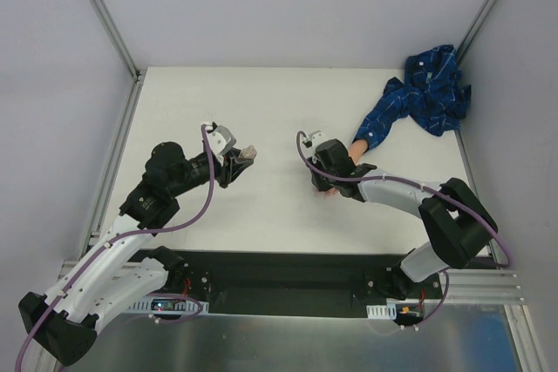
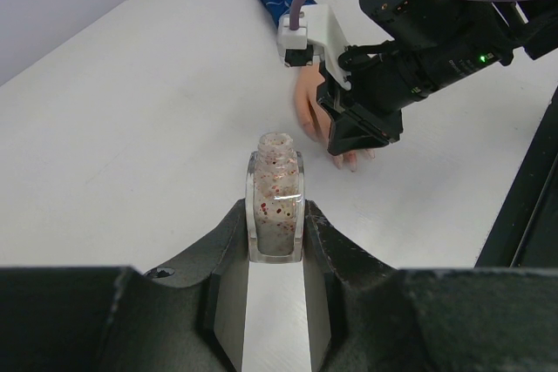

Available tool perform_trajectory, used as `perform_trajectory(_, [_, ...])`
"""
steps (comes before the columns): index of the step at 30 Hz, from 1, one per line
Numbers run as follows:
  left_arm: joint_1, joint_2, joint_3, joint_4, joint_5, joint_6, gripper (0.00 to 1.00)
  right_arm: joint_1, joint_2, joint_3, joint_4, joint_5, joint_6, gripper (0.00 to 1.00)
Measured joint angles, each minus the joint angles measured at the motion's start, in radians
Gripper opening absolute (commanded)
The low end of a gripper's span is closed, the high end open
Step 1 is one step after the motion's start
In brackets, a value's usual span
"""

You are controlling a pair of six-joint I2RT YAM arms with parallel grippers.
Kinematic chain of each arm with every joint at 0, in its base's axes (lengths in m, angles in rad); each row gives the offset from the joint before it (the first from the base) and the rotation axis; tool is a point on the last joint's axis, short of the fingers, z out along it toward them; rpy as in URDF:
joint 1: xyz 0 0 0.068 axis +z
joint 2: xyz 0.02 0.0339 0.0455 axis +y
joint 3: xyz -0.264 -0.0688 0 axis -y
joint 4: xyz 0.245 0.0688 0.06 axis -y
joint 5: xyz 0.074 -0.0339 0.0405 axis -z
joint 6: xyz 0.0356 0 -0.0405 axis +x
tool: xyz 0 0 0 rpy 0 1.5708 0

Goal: Paint the nails

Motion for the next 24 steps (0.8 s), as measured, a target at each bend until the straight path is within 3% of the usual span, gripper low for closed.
perform_trajectory(24, [0.000, 0.000, 0.000, 0.000, 0.001, 0.000, 0.00, 0.003, 0.050, 0.060, 0.004, -0.008, -0.002, 0.00])
